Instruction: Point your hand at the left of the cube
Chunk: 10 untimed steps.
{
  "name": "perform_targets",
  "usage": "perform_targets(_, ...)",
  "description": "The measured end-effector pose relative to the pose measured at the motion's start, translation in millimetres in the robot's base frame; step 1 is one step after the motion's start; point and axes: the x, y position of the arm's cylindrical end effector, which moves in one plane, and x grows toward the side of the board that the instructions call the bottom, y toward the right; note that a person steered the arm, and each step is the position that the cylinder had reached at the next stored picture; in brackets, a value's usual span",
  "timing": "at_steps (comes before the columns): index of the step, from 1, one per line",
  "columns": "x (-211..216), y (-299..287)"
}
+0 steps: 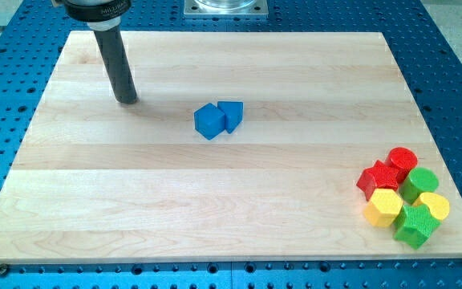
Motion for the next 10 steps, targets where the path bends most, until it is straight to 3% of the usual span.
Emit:
perform_targets(8, -30, -26)
perform_targets(10, 53, -16)
